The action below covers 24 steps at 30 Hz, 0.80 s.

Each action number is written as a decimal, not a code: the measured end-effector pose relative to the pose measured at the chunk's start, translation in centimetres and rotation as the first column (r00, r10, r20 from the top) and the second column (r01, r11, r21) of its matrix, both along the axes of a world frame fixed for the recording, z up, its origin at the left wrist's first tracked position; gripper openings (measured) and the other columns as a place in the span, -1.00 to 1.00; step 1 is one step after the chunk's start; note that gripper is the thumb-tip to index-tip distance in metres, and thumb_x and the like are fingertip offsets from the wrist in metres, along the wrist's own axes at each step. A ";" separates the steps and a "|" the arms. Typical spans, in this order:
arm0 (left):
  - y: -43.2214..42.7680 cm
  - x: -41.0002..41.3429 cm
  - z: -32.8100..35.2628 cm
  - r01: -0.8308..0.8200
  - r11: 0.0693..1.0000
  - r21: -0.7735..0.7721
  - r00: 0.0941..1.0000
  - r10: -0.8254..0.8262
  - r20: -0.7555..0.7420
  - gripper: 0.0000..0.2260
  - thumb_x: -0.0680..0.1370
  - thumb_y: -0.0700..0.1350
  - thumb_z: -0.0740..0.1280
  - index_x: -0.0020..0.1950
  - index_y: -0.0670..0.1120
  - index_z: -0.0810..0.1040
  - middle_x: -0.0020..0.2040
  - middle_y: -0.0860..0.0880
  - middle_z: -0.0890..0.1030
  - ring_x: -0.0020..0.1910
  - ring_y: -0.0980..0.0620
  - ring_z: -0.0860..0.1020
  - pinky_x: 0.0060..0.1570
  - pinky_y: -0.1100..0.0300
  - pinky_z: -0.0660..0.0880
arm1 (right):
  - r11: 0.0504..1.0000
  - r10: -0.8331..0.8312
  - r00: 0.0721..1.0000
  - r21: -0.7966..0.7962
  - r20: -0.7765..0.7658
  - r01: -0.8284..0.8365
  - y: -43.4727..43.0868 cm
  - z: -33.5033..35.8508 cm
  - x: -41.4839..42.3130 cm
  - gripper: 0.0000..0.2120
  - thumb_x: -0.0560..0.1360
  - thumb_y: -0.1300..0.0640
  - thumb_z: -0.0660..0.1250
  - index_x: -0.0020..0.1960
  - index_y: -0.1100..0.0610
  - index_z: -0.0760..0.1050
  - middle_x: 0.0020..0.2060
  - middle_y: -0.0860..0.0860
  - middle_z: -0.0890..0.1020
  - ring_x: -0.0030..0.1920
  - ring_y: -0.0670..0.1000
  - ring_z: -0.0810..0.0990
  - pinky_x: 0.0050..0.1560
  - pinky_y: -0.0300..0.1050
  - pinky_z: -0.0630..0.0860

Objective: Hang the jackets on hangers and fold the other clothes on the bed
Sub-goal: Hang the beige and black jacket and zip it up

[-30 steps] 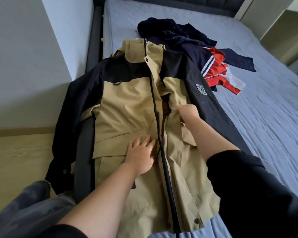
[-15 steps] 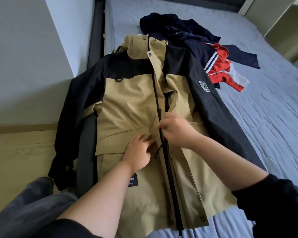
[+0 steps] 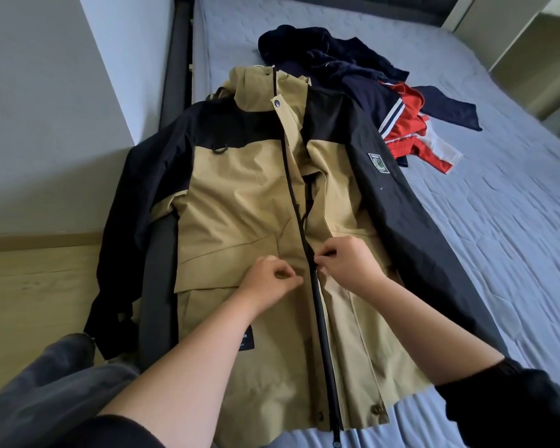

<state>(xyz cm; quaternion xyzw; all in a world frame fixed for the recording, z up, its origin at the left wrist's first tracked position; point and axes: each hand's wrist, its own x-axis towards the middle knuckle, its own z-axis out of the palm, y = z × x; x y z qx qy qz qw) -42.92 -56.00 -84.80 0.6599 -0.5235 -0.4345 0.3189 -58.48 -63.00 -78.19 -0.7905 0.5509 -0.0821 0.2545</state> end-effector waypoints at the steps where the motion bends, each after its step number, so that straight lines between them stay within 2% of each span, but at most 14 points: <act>1: -0.1 -0.7 0.5 0.029 0.999 0.028 0.999 -0.028 -0.021 -0.85 0.42 0.06 0.46 -0.30 0.08 0.54 -0.04 0.01 0.53 0.09 0.08 0.43 0.06 0.21 0.35 | 1.000 -0.005 1.000 0.013 -0.003 0.005 0.1 0.2 -0.2 -0.90 0.46 0.19 0.38 -0.20 0.06 0.63 -0.34 -0.12 0.59 -0.20 -0.06 0.57 -0.14 -0.18 0.49; 3: -0.2 -2.0 1.2 0.014 0.997 0.069 0.999 -0.011 -0.041 -0.77 0.39 0.13 0.45 -0.34 0.06 0.51 -0.11 0.02 0.55 -0.02 0.10 0.45 -0.12 0.21 0.33 | 0.999 0.045 0.997 0.006 -0.062 -0.045 0.5 0.5 -0.2 -0.89 0.48 0.18 0.35 -0.16 0.07 0.65 -0.30 -0.09 0.61 -0.20 -0.07 0.56 -0.14 -0.20 0.48; 4: -0.2 -2.4 1.3 -0.028 0.997 0.078 0.998 0.032 -0.056 -0.73 0.41 0.13 0.43 -0.38 0.04 0.47 -0.21 0.06 0.54 -0.13 0.10 0.47 -0.21 0.20 0.32 | 0.997 0.074 0.993 0.000 -0.096 -0.075 0.6 0.6 -0.1 -0.88 0.49 0.16 0.34 -0.14 0.07 0.65 -0.27 -0.08 0.62 -0.19 -0.07 0.56 -0.15 -0.20 0.49; 6: 0.1 -3.0 1.3 -0.069 0.995 0.072 0.996 0.073 -0.055 -0.63 0.45 0.06 0.40 -0.46 0.00 0.33 -0.47 0.12 0.41 -0.37 0.10 0.39 -0.34 0.19 0.25 | 0.996 0.086 0.989 -0.006 -0.117 -0.088 0.7 0.7 0.2 -0.89 0.50 0.14 0.34 -0.15 0.06 0.63 -0.29 -0.09 0.60 -0.23 -0.10 0.55 -0.24 -0.26 0.47; 7: 0.2 -3.1 1.3 -0.066 0.995 0.076 0.996 0.071 -0.060 -0.60 0.46 0.01 0.38 -0.48 -0.01 0.26 -0.53 0.10 0.32 -0.43 0.08 0.32 -0.37 0.18 0.22 | 0.997 0.078 0.991 -0.006 -0.108 -0.079 0.7 0.8 0.4 -0.90 0.49 0.13 0.36 -0.18 0.05 0.62 -0.31 -0.10 0.59 -0.26 -0.11 0.54 -0.28 -0.29 0.45; 9: 0.0 -3.1 1.5 -0.061 0.991 0.121 0.993 0.072 -0.089 -0.60 0.46 -0.07 0.35 -0.45 -0.03 0.19 -0.51 0.07 0.25 -0.42 0.03 0.26 -0.36 0.18 0.19 | 0.997 0.064 0.992 -0.031 -0.110 -0.067 0.6 1.0 0.7 -0.90 0.47 0.11 0.40 -0.23 0.05 0.57 -0.34 -0.08 0.57 -0.27 -0.07 0.52 -0.32 -0.25 0.42; 12: -0.8 -2.6 2.0 -0.021 0.980 0.197 0.996 0.037 -0.080 -0.64 0.43 -0.11 0.37 -0.41 -0.05 0.22 -0.42 -0.02 0.30 -0.37 0.00 0.31 -0.30 0.16 0.25 | 0.983 0.102 0.979 -0.133 -0.175 -0.127 -0.3 1.5 1.5 -0.88 0.47 0.06 0.40 -0.18 0.10 0.54 -0.28 -0.05 0.53 -0.22 -0.02 0.45 -0.29 -0.15 0.31; 15: -1.1 -1.8 2.4 0.056 0.984 0.171 0.997 -0.047 -0.057 -0.57 0.39 -0.15 0.41 -0.44 -0.02 0.14 -0.44 -0.01 0.21 -0.38 0.01 0.23 -0.31 0.14 0.17 | 0.962 0.149 0.964 -0.195 -0.218 -0.192 -2.1 2.5 3.1 -0.85 0.47 0.06 0.39 -0.15 0.15 0.54 -0.24 -0.03 0.52 -0.18 0.02 0.47 -0.24 -0.15 0.32; 18: -0.8 -1.7 2.2 0.153 0.970 0.190 0.987 -0.160 0.019 -0.57 0.37 -0.12 0.45 -0.42 -0.04 0.17 -0.43 0.01 0.18 -0.40 0.02 0.18 -0.37 0.17 0.13 | 0.971 0.028 0.992 -0.232 -0.122 -0.056 -5.6 4.2 4.8 -0.88 0.45 0.15 0.40 -0.22 0.14 0.50 -0.36 -0.08 0.51 -0.21 0.05 0.52 -0.34 -0.17 0.31; 21: -0.5 -2.3 2.3 0.252 0.930 0.269 0.950 -0.291 0.114 -0.63 0.41 -0.05 0.45 -0.39 -0.07 0.27 -0.40 0.02 0.28 -0.43 0.05 0.27 -0.41 0.20 0.22 | 0.964 -0.135 0.990 -0.228 0.027 0.138 -9.0 6.0 6.0 -0.89 0.45 0.15 0.39 -0.22 0.16 0.52 -0.32 0.00 0.56 -0.20 0.10 0.54 -0.31 -0.14 0.37; 23: -0.5 -2.3 2.6 0.230 0.936 0.267 0.946 -0.280 0.166 -0.64 0.43 -0.01 0.43 -0.39 -0.05 0.29 -0.42 0.02 0.32 -0.45 0.06 0.33 -0.45 0.23 0.25 | 0.969 -0.111 0.988 -0.208 0.105 0.131 -9.4 6.9 6.9 -0.84 0.47 0.13 0.38 -0.26 0.12 0.47 -0.35 0.01 0.55 -0.29 0.06 0.51 -0.42 -0.19 0.31; 24: -0.7 -2.1 3.1 0.174 0.954 0.244 0.962 -0.218 0.167 -0.64 0.43 0.03 0.42 -0.38 -0.04 0.28 -0.44 0.03 0.34 -0.49 0.07 0.36 -0.49 0.25 0.28 | 0.974 -0.063 0.991 -0.208 0.121 0.087 -9.1 7.2 7.2 -0.82 0.47 0.12 0.39 -0.27 0.12 0.46 -0.35 0.01 0.55 -0.32 0.03 0.49 -0.46 -0.22 0.29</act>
